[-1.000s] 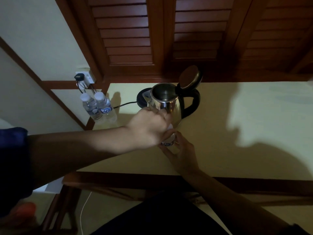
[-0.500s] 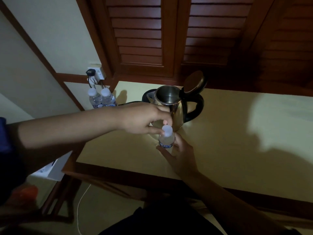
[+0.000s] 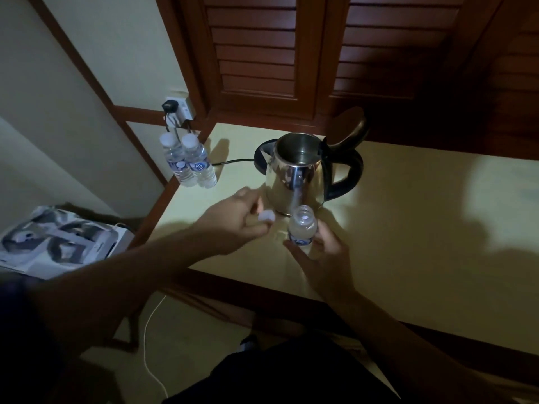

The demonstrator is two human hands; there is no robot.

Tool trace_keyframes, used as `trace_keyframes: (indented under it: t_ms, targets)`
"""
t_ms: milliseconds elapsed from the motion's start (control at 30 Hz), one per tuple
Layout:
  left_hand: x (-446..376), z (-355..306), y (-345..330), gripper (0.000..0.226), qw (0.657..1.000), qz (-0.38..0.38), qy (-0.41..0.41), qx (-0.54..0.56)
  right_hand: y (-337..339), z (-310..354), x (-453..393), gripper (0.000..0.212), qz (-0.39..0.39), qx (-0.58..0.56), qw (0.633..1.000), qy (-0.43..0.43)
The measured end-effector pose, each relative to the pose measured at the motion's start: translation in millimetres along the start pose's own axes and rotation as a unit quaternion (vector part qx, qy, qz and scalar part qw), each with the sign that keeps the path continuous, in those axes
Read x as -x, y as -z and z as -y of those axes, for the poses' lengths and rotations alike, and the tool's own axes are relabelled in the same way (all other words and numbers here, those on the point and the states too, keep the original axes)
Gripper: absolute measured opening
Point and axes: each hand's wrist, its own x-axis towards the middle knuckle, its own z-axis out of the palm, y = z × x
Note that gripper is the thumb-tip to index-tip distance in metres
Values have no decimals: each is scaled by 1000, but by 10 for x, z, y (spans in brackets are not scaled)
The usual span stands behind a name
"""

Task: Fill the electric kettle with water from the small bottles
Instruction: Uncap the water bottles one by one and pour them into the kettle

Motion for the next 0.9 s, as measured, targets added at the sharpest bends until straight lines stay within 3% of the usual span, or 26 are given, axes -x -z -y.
trace_keyframes:
  t_ms: [133,233,300,367,467,533,667,767,900]
  targets:
    - [101,324,-472,37,989,105,40,-93,72,40,29,53,-24,33,999,-12]
    - [34,466,-529,40,991,84,-7,-101,88,95,39,57,-28,28,999,-14]
    - [-21,541,-466,44,998,28,-57,-21,114,147,35,58,-34,46,998,-14]
    - [-143,534,-344,43,992,-56,-15,114,169,255,3,62,-47,69,996,-15]
    - [-415,469,-237,55,953,-141,63,262,265,491,-87,72,-61,104,992,-25]
    - [-556,409,-267,70,939,-156,56,301,318,658,-155,76,-80,134,987,-29]
    - [-680,269,-373,66,903,-158,26,398,387,916,-320,67,-103,185,975,-61]
    - [-729,323,-430,80,908,-147,23,392,422,1015,-441,62,-110,246,960,-78]
    - [-721,337,-352,66,900,-145,-3,411,439,1112,-542,64,-117,374,918,-60]
